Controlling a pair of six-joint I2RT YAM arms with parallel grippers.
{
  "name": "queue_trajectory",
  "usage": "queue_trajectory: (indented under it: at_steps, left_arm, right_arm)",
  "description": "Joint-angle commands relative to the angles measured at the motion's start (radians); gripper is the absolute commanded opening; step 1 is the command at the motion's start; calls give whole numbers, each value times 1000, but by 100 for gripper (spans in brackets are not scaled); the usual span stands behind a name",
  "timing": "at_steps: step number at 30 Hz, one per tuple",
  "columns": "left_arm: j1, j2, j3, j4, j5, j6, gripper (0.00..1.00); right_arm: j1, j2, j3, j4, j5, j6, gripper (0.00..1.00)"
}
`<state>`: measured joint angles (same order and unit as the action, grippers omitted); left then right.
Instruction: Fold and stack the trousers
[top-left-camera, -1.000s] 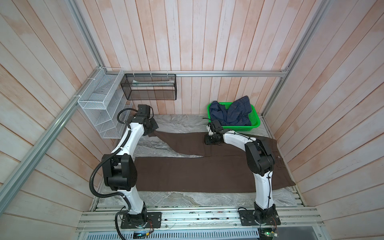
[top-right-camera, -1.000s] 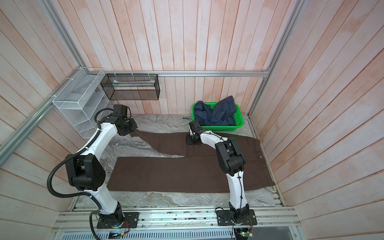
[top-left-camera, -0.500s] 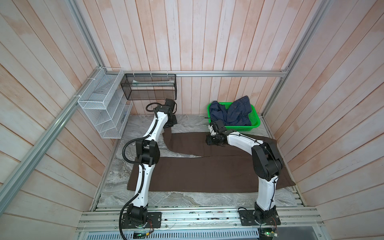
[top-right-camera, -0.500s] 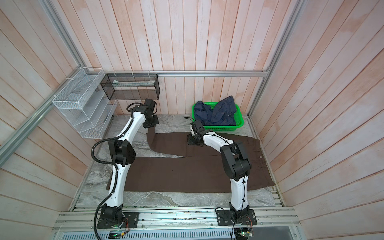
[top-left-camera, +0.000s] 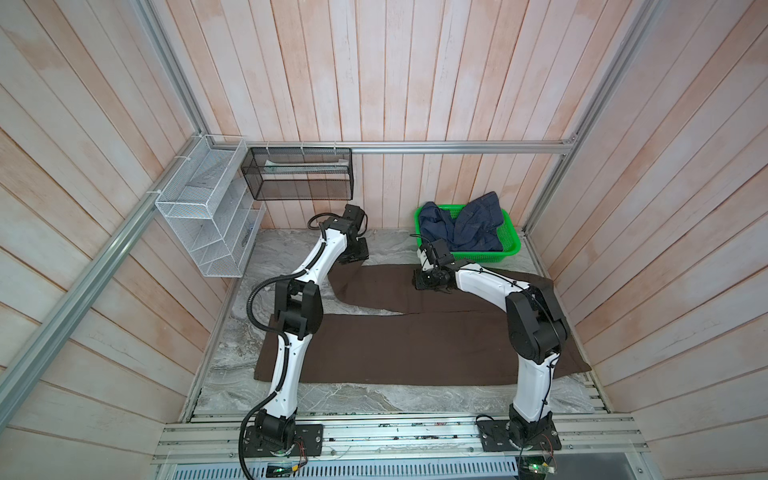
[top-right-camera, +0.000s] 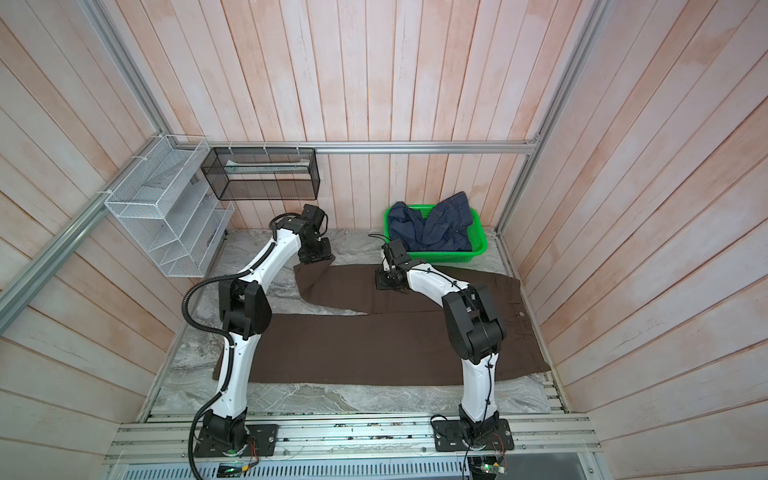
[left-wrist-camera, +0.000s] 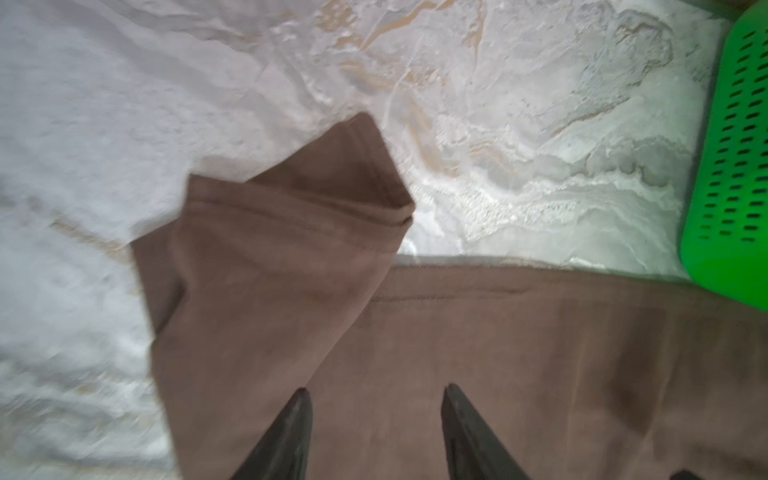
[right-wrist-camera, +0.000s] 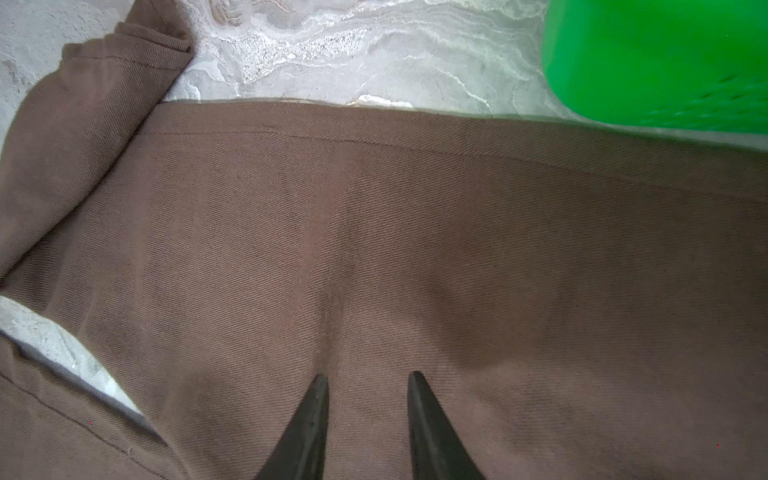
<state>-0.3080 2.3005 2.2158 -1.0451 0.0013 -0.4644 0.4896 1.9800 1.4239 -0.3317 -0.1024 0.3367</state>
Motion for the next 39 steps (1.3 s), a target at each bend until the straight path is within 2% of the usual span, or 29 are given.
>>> queue_trajectory:
  at_steps: [1, 4, 8, 13, 21, 32, 39]
  left_arm:
    - [74, -171, -130, 160, -37, -14, 53]
    - [148, -145, -175, 173, 17, 2, 52]
    - [214, -41, -154, 220, 158, 53, 46]
    - [243, 136, 19, 178, 239, 108, 43]
    - [247, 259, 106, 193, 289, 118, 45]
    - [244, 325, 134, 182, 298, 134, 45]
    - [218, 330, 129, 166, 295, 149, 37]
  right_arm:
    - [13, -6, 34, -36, 3, -8, 33]
    - [22, 3, 49, -41, -4, -7, 33]
    - [35, 13, 68, -50, -9, -6, 33]
    - [45, 10, 70, -63, -7, -6, 33]
    - [50, 8, 62, -71, -10, -6, 33]
    - [53, 14, 66, -70, -14, -3, 33]
    - [53, 20, 67, -66, -17, 0, 33]
